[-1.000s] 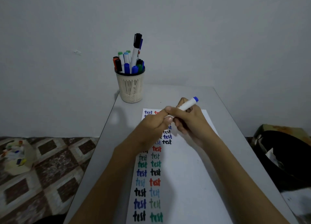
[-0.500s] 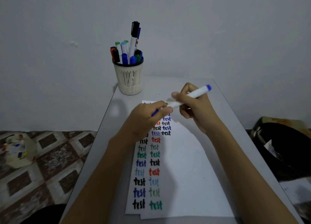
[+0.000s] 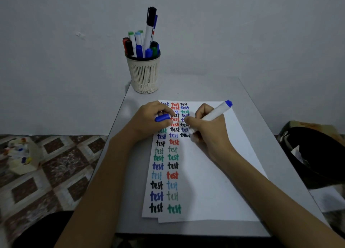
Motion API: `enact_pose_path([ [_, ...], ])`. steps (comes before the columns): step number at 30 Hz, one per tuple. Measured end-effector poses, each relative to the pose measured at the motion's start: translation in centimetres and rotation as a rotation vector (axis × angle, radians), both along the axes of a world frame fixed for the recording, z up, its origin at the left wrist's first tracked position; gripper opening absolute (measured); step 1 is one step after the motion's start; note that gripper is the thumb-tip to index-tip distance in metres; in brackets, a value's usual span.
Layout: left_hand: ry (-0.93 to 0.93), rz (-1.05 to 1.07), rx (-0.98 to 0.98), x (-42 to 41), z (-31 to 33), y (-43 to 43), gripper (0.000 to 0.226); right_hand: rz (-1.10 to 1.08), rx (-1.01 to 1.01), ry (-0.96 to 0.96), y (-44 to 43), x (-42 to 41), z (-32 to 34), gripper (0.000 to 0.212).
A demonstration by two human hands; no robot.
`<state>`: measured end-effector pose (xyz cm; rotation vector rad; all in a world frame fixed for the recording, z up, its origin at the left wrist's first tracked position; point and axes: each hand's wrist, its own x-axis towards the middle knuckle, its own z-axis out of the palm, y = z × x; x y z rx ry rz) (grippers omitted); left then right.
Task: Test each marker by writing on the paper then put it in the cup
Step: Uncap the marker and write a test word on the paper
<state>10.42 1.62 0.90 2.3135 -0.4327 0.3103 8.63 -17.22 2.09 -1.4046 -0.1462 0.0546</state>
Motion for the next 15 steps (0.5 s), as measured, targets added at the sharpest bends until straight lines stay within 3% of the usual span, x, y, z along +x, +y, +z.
enact_pose_path([
  [15,0.010,0.003,-0.014,-0.07,-0.04,0.07,0.020,0.033,-0.187,-0.086,0.41,0.02,-0.68,0.034],
])
